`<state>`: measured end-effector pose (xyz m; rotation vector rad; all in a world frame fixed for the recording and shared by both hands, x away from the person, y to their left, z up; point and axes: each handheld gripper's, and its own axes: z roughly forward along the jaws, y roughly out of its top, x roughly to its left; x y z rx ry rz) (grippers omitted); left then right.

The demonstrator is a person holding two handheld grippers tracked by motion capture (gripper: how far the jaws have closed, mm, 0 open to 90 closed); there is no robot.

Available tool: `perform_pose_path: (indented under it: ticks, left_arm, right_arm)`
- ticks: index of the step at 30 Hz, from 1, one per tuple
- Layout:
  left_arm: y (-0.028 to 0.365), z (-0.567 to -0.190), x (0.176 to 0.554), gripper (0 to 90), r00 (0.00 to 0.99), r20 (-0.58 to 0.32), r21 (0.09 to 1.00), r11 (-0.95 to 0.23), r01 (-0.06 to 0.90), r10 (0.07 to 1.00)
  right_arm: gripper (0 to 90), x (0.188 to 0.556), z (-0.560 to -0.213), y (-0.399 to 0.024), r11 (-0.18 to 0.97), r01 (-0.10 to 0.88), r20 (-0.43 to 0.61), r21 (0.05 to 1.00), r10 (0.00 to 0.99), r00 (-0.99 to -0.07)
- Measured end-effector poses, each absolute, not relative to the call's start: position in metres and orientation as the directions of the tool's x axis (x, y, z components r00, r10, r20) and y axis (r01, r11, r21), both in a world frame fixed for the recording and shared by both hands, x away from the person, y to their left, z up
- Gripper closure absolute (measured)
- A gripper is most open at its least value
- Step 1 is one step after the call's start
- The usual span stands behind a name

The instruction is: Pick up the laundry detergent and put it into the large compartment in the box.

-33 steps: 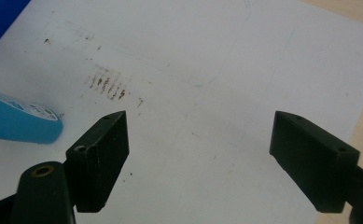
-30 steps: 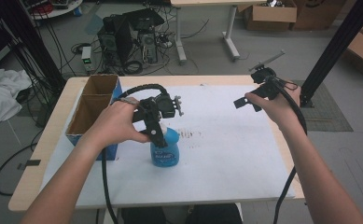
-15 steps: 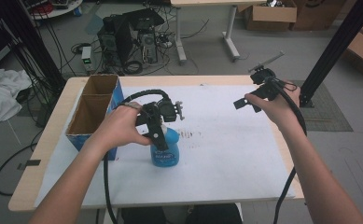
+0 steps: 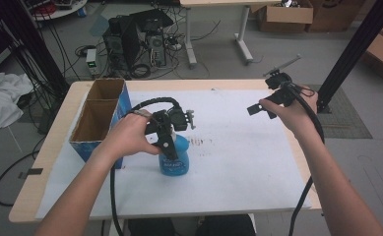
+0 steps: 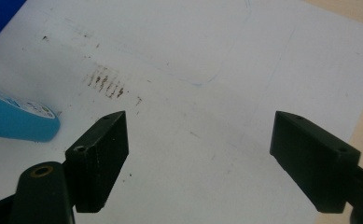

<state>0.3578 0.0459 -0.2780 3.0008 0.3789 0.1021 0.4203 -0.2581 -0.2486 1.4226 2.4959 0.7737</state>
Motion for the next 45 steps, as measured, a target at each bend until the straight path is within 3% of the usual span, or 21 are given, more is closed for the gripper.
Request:
perform_pose_path:
  ticks: [45]
  left_arm:
    - [0.0447, -0.279, 0.3597, 34.2, 0.968, 0.047, 0.107, -0.965, 0.241, 0.247]
  right_arm:
    - [19.7, 0.4211, -0.2518, -0.2631, 0.398, 0.759, 0.123, 0.515, 0.842, -0.525]
